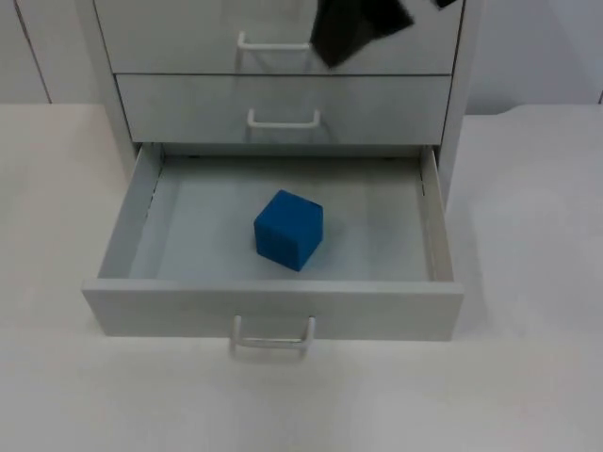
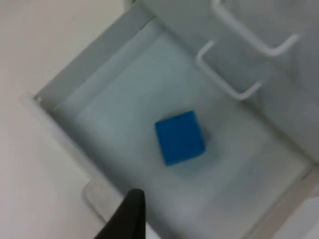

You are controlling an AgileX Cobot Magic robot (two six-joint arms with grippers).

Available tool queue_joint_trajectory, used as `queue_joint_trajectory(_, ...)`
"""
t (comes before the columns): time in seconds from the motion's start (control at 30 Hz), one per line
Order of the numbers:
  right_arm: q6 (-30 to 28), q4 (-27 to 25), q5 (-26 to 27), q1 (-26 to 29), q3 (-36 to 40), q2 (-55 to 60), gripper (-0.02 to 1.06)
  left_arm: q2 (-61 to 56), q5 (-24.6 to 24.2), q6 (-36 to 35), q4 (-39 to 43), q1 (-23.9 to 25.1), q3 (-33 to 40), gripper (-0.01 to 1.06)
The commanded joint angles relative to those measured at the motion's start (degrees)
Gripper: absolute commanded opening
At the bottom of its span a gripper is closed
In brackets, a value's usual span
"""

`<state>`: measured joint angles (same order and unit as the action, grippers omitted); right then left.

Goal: Open the drawer with the left hand, place the block into the drawer with the right hand, then close the drawer with the left hand.

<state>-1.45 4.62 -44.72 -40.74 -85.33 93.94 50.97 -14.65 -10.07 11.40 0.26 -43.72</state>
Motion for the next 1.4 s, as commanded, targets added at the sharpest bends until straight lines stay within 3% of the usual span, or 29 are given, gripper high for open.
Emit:
queue_joint_trajectory(0.0,1.5,0.5,1.6,2.6,-0.1,-2.7,1.05,0.0,0.4,-0.1,0.2,-0.3,0.0,1.05)
queue_joint_trajectory(0.23,1.0,0.0,-0.4,10.2,-0.1,-8.8,1.05,0.0,0.4,-0.1,0.2,-0.3,0.0,1.05)
queue_joint_trajectory(0.43,0.0,1.7,-1.7,23.3,1.1,-12.4,1.05,0.0,0.4,-0.1,0.2,-0.3,0.0,1.05)
queue_joint_trajectory(0.47,0.0,1.7,-1.7,23.3,1.1,-12.4,1.05,0.0,0.4,-0.1,0.2,-0.3,0.0,1.05)
queue_joint_trajectory(0.6,-0.2,0.7,2.1,32.6,6.9,-16.0,1.05,0.0,0.4,-0.1,0.2,-0.3,0.0,1.05)
queue_joint_trajectory(0.73,0.9,-0.9,6.0,37.6,12.5,-20.1,1.05,0.0,0.4,-0.1,0.2,-0.3,0.0,1.05)
queue_joint_trajectory(1.03,2.8,-0.1,8.5,39.2,19.7,-27.6,1.05,0.0,0.4,-0.1,0.2,-0.3,0.0,1.05)
queue_joint_trajectory(1.2,6.9,4.1,9.3,39.3,22.9,-30.2,1.05,0.0,0.4,-0.1,0.2,-0.3,0.0,1.05)
queue_joint_trajectory(1.37,7.3,4.5,9.5,39.5,23.6,-30.9,1.05,0.0,0.4,-0.1,0.2,-0.3,0.0,1.05)
